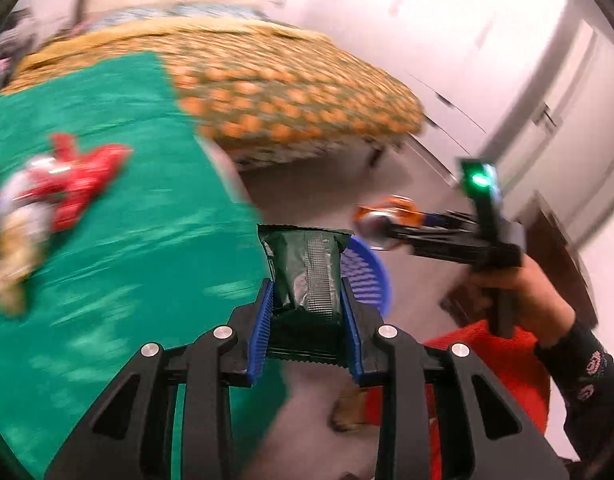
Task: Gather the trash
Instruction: 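Carry wrapper and can to the blue wastebasket and open both tools, then return to the bed and grasp the black mesh net with the left tool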
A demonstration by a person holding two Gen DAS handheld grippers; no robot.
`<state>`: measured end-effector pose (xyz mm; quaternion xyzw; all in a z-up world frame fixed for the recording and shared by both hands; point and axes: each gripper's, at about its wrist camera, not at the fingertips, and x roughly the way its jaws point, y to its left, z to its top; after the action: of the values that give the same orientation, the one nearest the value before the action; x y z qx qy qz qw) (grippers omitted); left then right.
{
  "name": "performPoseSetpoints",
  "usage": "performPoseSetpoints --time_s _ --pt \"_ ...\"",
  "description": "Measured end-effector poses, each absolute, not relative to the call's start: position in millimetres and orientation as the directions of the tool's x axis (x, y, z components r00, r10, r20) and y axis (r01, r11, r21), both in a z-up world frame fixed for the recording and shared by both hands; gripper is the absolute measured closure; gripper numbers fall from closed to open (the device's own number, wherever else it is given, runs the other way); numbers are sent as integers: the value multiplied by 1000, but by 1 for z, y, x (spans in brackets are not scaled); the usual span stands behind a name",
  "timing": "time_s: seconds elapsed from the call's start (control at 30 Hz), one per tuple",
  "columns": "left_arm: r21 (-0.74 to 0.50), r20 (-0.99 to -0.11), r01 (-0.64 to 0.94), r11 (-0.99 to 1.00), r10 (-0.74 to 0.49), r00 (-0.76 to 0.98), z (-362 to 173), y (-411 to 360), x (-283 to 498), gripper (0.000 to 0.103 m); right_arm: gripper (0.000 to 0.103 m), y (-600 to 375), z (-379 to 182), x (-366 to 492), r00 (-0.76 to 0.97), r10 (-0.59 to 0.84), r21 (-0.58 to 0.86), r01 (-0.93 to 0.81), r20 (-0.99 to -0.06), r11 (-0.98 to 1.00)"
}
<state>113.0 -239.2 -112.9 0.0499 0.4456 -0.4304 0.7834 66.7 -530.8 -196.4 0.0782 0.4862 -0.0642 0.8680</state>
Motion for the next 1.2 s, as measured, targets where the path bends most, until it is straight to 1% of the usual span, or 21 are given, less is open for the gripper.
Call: performPoseSetpoints --time_s 0.1,0.2,0.3,0.43,0.47,0.5,0.53,0.57,0.6,0.63,0.67,0.73,0.8,0.87,0.93,1.0,1.1,1.2 --pt "-309 -770 745 592 -615 170 -138 -301 108 72 45 -554 -214 70 479 -68 48 226 -875 973" --pt "-317 -805 749 581 -582 111 -179 -356 113 71 45 -576 -234 73 440 -76 50 268 -895 962" --pt "-319 -829 744 587 -553 81 -218 -388 119 71 45 -593 -250 76 416 -59 75 300 -908 951" --pt "-316 -849 738 596 -525 61 -254 -413 131 70 43 -607 -266 79 398 -39 103 329 -917 939" --pt "-319 -849 737 596 -526 57 -261 -417 134 68 42 -612 -270 80 398 -32 113 336 -917 935" --pt "-321 -848 735 598 -527 59 -268 -422 138 64 32 -616 -272 81 401 -25 125 343 -916 931" --pt "-319 -845 729 606 -530 71 -276 -427 140 61 25 -621 -273 81 411 -19 142 356 -911 923" --pt "-321 -842 726 608 -534 75 -282 -432 144 54 20 -624 -273 80 417 -17 152 367 -909 918" --pt "-322 -843 723 611 -532 74 -285 -434 146 47 20 -630 -272 77 423 -25 155 385 -906 910" --pt "-319 -845 721 615 -529 78 -287 -437 148 45 20 -634 -269 75 432 -33 157 396 -901 905" --pt "-316 -842 723 615 -532 84 -286 -437 148 42 20 -637 -265 73 446 -42 160 405 -894 900" --pt "-318 -820 734 600 -562 103 -276 -433 144 31 20 -644 -255 68 484 -61 172 423 -873 890" --pt "-298 -798 747 595 -584 147 -263 -428 138 15 19 -649 -245 64 514 -76 184 436 -854 881" --pt "-276 -766 760 588 -612 196 -245 -421 129 6 19 -652 -229 59 563 -96 203 446 -821 872" --pt "-271 -725 771 577 -649 230 -222 -408 116 5 18 -650 -211 56 610 -134 200 448 -781 871" --pt "-272 -695 774 572 -673 254 -202 -398 105 5 13 -644 -192 50 662 -180 187 444 -728 876" --pt "-277 -643 806 523 -724 249 -172 -374 86 5 9 -623 -162 40 752 -246 159 421 -611 893" --pt "-251 -634 807 535 -720 281 -151 -342 74 5 7 -603 -147 37 793 -283 116 403 -540 908"
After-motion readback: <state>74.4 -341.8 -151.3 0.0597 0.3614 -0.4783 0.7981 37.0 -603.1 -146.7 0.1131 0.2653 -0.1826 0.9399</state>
